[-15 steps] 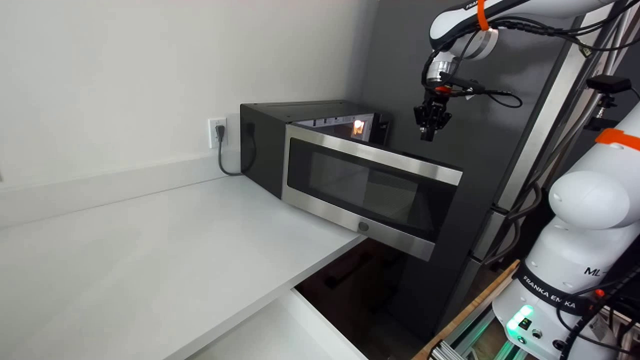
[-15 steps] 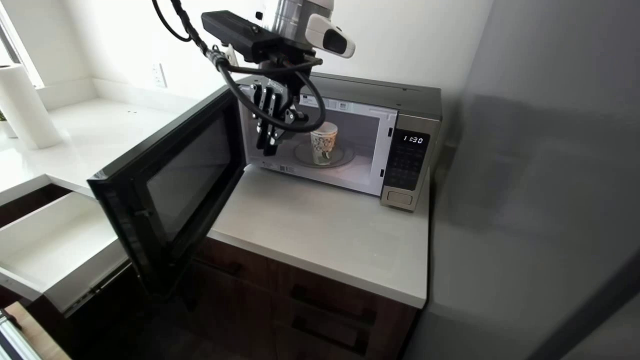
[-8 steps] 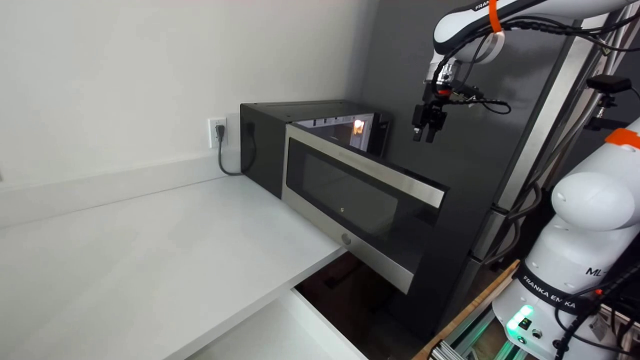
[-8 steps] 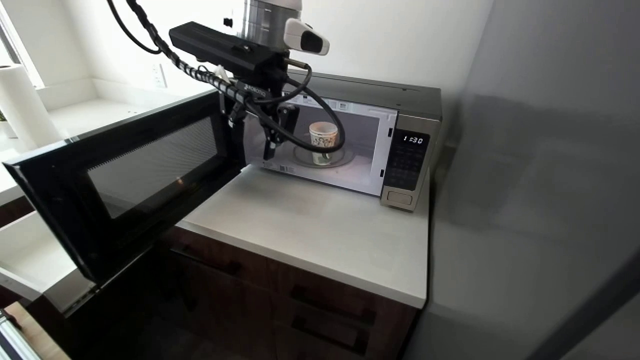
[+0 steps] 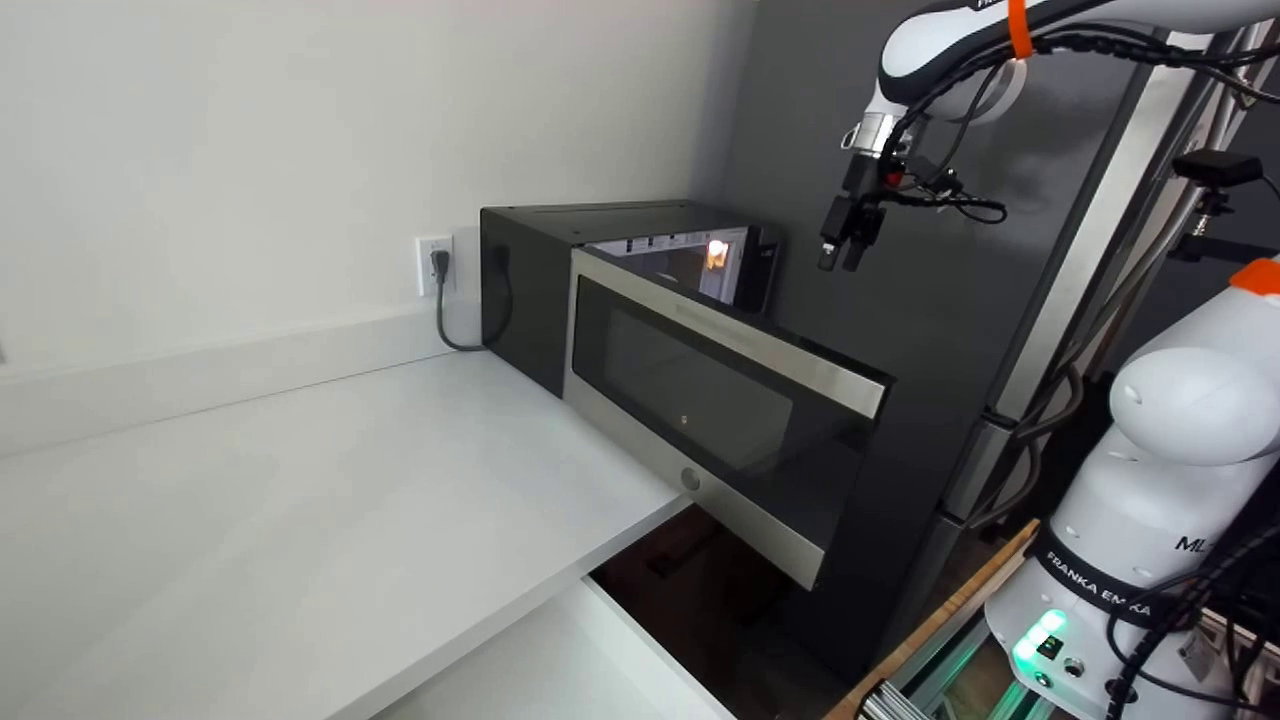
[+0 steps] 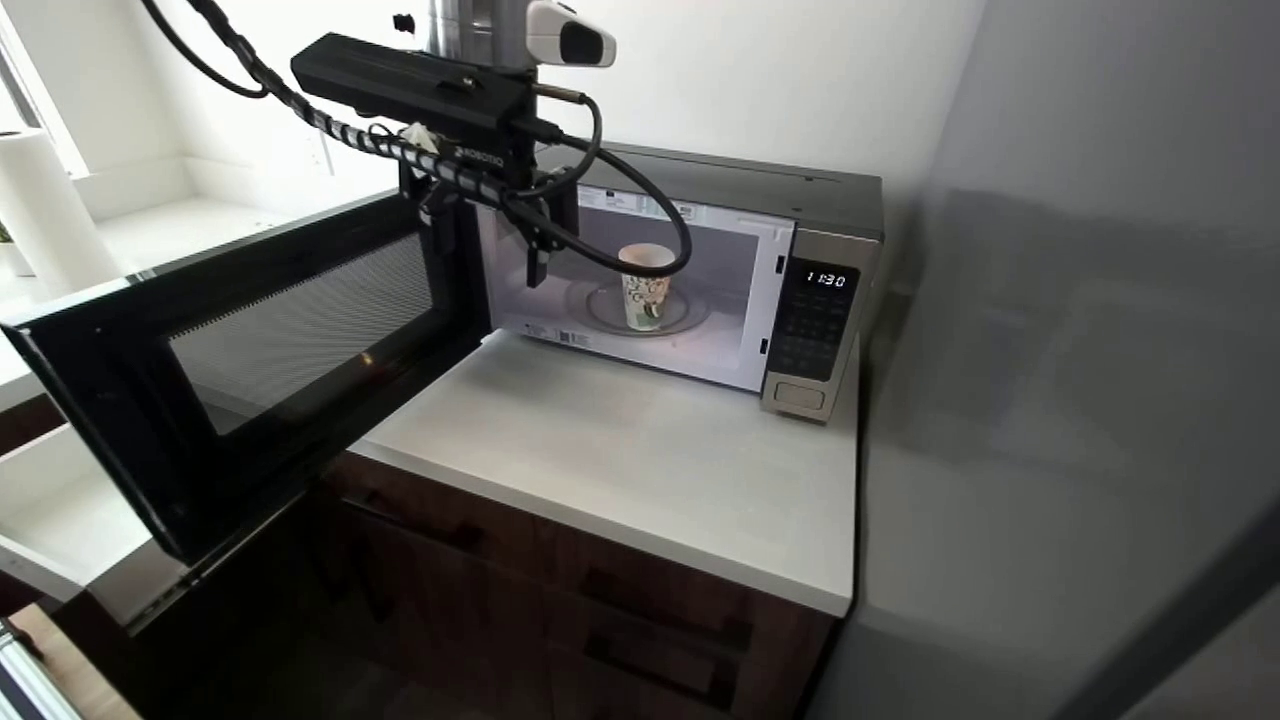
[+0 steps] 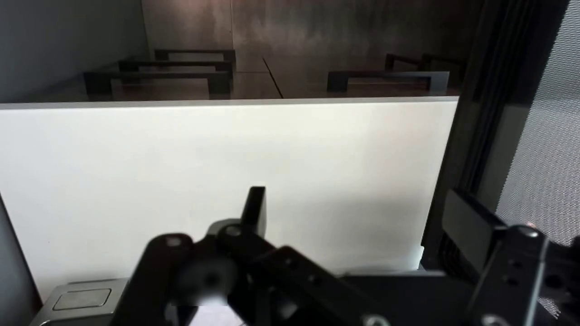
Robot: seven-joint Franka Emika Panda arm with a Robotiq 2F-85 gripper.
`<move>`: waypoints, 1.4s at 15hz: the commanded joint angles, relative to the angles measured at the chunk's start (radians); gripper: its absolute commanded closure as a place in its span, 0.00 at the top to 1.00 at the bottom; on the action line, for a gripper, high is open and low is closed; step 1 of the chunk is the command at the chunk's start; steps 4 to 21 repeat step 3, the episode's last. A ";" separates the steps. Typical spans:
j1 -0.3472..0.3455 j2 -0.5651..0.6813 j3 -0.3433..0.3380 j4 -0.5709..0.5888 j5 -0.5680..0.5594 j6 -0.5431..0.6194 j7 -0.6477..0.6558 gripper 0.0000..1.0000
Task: Press the bottom right button of the microwave and open the microwave door
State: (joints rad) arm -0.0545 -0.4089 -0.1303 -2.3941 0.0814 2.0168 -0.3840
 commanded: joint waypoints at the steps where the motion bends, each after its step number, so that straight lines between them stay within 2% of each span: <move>1: 0.010 0.003 -0.010 0.002 -0.004 -0.002 0.004 1.00; 21: 0.010 0.006 -0.011 0.002 -0.004 -0.002 0.004 1.00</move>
